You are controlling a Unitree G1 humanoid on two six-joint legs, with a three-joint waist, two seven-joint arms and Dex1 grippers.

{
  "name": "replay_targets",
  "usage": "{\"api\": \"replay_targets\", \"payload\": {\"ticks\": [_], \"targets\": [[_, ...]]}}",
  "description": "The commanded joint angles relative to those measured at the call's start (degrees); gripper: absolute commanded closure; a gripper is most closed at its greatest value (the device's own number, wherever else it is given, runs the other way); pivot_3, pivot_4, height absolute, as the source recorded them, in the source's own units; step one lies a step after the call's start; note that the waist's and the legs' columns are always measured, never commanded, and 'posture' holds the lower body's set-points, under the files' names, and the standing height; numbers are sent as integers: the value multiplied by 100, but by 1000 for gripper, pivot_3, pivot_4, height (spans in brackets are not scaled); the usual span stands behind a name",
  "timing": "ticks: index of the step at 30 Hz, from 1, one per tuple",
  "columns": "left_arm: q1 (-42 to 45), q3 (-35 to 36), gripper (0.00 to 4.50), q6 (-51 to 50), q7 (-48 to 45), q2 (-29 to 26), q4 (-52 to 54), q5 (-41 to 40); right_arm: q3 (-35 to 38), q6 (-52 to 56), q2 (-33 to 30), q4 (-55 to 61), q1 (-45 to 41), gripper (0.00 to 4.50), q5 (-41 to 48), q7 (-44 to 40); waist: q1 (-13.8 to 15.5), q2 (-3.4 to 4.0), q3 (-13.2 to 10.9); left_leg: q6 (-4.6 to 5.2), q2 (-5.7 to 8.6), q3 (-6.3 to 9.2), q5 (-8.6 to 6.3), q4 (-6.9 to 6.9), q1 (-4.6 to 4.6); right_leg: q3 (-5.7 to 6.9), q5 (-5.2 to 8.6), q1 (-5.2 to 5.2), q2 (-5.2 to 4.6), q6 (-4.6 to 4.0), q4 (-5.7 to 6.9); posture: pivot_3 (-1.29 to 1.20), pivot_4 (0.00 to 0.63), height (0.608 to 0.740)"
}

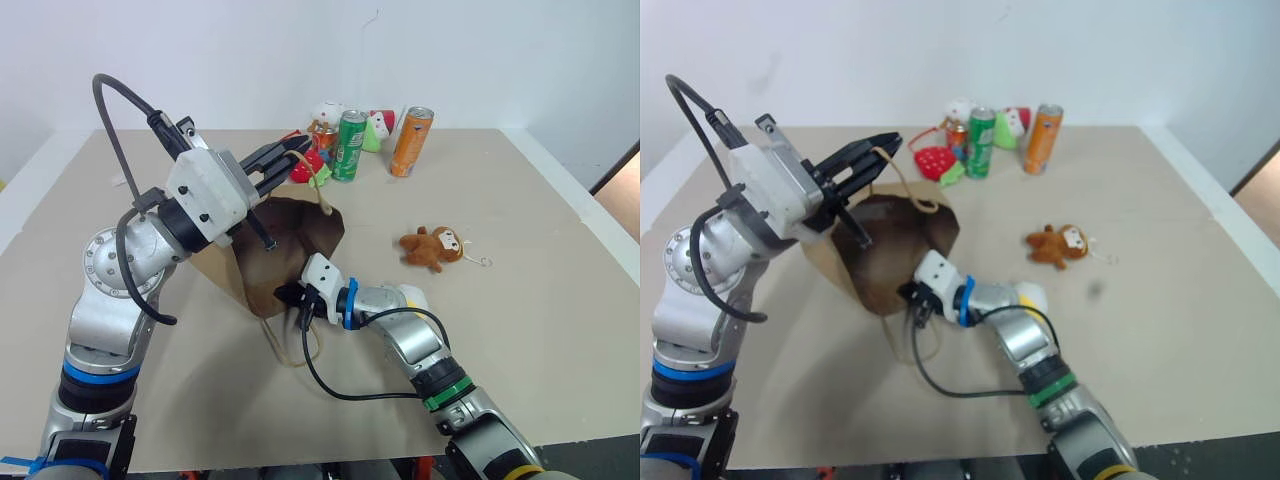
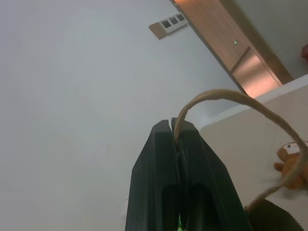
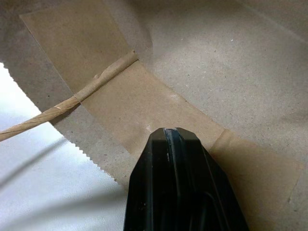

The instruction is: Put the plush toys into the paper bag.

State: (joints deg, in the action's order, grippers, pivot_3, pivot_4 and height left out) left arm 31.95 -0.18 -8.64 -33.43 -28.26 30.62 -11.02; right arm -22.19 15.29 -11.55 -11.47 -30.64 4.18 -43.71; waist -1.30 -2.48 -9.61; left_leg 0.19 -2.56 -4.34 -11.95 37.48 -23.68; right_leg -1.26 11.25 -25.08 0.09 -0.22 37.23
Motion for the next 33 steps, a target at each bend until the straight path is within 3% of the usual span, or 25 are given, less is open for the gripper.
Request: {"api": "replay_targets", "payload": {"ticks": [1, 7, 14, 21, 25, 28, 29, 33], "targets": [[-165, 293, 4500, -369, 446, 168, -78, -68, 76, 50, -96, -126, 66, 4457, -97, 4, 0, 0, 0, 0, 0, -1, 0, 0, 0, -1, 0, 0, 0, 0, 0, 0, 150, 740], [-873, 110, 4500, -880, 516, 254, -162, -120, 87, 46, -122, -66, 81, 4457, -84, -11, -1, -1, 0, 0, -2, -7, 0, -3, 5, -5, -1, 1, -1, 2, 0, 0, 150, 740], [-965, 130, 4500, -1073, 579, 299, -132, -162, 103, 34, -313, 201, 87, 4457, -90, -116, 8, -4, 2, 0, -1, -12, 0, -3, 5, -5, 0, 1, -6, 0, -1, 0, 150, 740], [-978, 198, 4500, -913, 730, 406, 45, -144, 416, 496, -765, 1367, 342, 4457, 203, -221, 16, -4, 2, 1, 8, -10, -2, -6, -16, -1, 0, -10, -22, 4, -12, 0, 150, 740], [-1043, 162, 4500, -820, 704, 383, -49, -82, 969, 1025, -1172, 2380, 540, 4457, 715, -390, 14, -4, 1, 1, 9, -10, -3, -8, -25, -1, 0, -18, -21, 6, -12, 0, 150, 740], [-1055, 119, 4500, -765, 681, 388, -109, -53, 1364, 1485, -1320, 2847, 459, 3727, 1152, -443, 15, -3, -1, 1, 7, -6, -3, -11, -27, 2, -5, -20, -17, 16, -12, 0, 150, 740], [-1060, 100, 4500, -733, 666, 391, -130, -42, 1486, 1643, -1351, 2989, 408, 3161, 1294, -408, 14, -3, -1, 0, 5, -2, -3, -11, -33, 7, -8, -24, -15, 20, -12, 0, 150, 740], [-1045, -23, 4500, -631, 634, 430, -217, 23, 2023, 2097, -1676, 3327, 178, 1733, 1754, -425, 1, -3, -2, 0, -7, 1, -3, -11, -28, 10, 2, -24, -1, 1, -11, 0, 150, 740]]}}
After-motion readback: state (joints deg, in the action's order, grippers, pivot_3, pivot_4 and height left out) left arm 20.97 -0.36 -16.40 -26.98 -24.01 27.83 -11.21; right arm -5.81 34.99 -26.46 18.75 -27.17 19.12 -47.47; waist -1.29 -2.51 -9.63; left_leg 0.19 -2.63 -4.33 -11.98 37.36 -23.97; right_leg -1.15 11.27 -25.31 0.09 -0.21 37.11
